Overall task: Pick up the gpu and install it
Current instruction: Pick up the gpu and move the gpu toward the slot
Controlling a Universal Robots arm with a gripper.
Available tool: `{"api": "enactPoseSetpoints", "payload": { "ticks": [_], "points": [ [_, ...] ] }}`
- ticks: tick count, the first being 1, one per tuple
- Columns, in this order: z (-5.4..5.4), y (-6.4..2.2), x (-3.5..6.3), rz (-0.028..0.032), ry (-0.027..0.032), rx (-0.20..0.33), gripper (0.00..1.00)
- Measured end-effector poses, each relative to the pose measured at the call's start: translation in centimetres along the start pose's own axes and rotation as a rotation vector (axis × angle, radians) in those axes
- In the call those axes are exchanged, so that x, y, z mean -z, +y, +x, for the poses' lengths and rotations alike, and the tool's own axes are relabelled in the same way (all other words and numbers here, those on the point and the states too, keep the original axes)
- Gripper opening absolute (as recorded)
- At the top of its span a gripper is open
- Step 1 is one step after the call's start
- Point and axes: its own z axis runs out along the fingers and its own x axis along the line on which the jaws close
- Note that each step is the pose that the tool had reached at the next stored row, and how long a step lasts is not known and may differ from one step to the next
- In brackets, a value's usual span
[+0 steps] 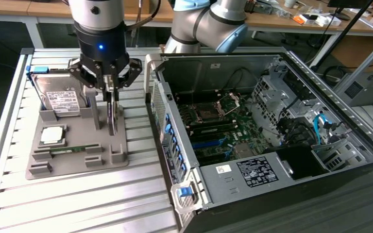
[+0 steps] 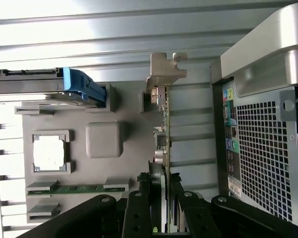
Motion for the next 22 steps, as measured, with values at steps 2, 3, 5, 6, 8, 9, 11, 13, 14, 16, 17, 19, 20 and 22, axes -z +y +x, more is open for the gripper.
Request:
{"api": "enactPoseSetpoints", "payload": {
  "ticks": [2, 3, 5, 6, 8, 9, 11, 13, 14, 16, 17, 19, 20, 22],
  "points": [
    [0.0, 0.02, 0.34, -0.0003, 0.0001, 0.000, 0.27],
    [0.0, 0.02, 0.47, -0.0006, 0.0001, 0.000, 0.27],
    [0.0, 0.04, 0.71, -0.0012, 0.0000, 0.000, 0.27],
    [0.0, 0.05, 0.94, -0.0020, 0.0002, 0.000, 0.27],
    [0.0, 0.07, 1.35, -0.0033, 0.0003, 0.000, 0.27],
    [0.0, 0.08, 1.56, -0.0039, 0.0004, 0.000, 0.27],
    [-0.1, 0.11, 2.13, -0.0052, 0.0004, 0.000, 0.27],
    [-0.1, 0.13, 2.51, -0.0061, 0.0005, 0.000, 0.27],
    [-0.1, 0.14, 2.67, -0.0065, 0.0005, 0.000, 0.27],
    [-0.1, 0.15, 2.99, -0.0072, 0.0006, 0.000, 0.27],
    [-0.1, 0.16, 3.14, -0.0076, 0.0005, 0.000, 0.27],
    [-0.1, 0.17, 3.42, -0.0085, 0.0007, 0.000, 0.27],
    [-0.1, 0.18, 3.54, -0.0090, 0.0008, 0.000, 0.27],
    [-0.1, 0.19, 3.81, -0.0100, 0.0008, 0.000, 0.27]
  ]
}}
